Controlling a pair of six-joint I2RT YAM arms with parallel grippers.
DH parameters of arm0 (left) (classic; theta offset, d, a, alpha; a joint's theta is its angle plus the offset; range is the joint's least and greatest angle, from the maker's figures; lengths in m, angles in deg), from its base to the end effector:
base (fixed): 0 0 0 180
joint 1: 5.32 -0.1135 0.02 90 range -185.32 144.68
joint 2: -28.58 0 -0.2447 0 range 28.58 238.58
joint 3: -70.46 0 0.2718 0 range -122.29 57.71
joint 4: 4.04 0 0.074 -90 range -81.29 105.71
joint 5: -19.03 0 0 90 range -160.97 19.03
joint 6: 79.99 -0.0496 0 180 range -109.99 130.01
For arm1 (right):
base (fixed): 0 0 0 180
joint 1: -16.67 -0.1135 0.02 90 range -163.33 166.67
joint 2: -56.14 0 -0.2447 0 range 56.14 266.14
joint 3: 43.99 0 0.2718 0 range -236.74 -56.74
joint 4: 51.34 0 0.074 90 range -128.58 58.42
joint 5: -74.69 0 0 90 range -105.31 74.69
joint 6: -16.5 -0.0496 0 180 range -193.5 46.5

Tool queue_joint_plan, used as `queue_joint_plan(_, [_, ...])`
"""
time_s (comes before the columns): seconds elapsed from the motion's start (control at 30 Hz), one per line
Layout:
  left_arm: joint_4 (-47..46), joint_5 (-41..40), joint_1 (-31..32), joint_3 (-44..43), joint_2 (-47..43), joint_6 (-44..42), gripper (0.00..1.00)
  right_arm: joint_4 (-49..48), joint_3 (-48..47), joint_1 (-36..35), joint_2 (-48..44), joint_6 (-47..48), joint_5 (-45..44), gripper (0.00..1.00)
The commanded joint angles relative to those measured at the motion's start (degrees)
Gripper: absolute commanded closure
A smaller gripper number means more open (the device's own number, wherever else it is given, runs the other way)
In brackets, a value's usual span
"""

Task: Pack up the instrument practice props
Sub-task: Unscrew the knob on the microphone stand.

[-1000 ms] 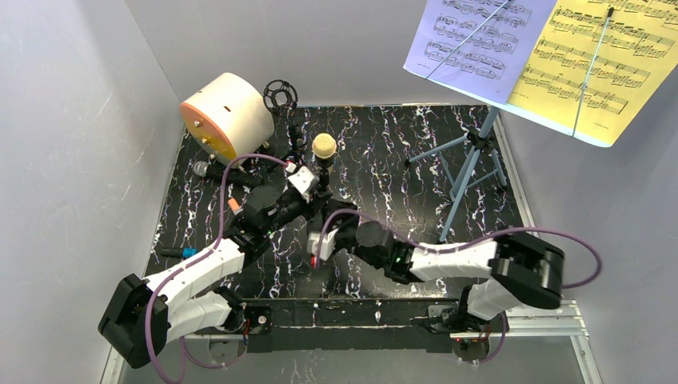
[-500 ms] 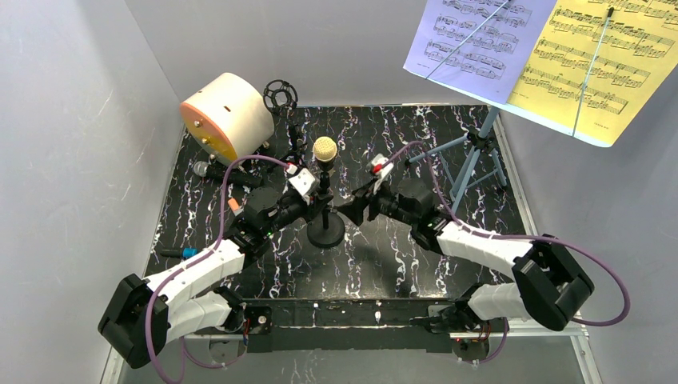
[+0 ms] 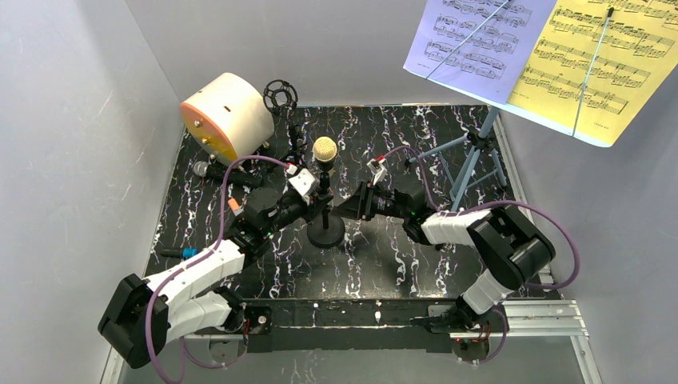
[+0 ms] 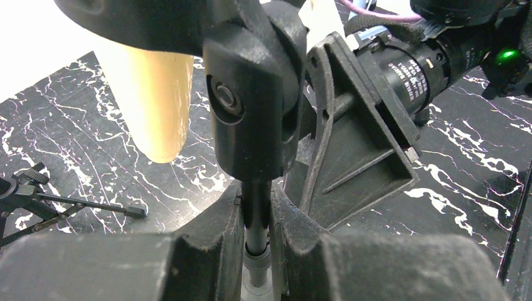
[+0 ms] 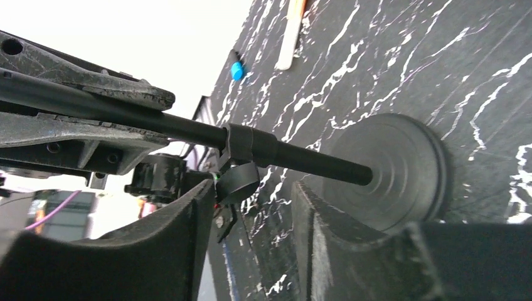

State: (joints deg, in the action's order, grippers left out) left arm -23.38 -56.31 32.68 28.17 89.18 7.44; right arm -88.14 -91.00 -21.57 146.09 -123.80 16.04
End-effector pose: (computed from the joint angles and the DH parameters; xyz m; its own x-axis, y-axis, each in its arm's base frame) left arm 0.2128 -0.1822 0.2435 0.0498 0.0161 -0.9986 0.7936 0.6065 0.0494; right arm 0.2467 0.2273 0.1606 -0.7730 0.2275 -0.5923 -0.5325 0.2749 0.8005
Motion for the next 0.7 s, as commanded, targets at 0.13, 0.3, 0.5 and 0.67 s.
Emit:
queue_joint_plan(0.13, [-1.1,2.0,0.5,0.5,-1.4,0.0,1.0,-9.8,-0.2,0.2,2.3,-4.1,5.3,0.63])
queue_joint_plan(0.3, [-1.1,2.0,0.4,0.4,-1.4,0.1,1.0,-2.1,-2.6,0.2,0.7,5.7,5.4,0.8])
queue_joint_plan(0.5, [-1.1,2.1,0.4,0.4,-1.2,0.1,1.0,6.3,-2.7,-1.6,-3.7,31.9,3.4,0.95])
queue_joint_plan(0.67, [-1.2,2.1,0.5,0.4,-1.2,0.1,1.0,17.4,-3.5,-7.5,-7.2,64.2,-5.2,0.99])
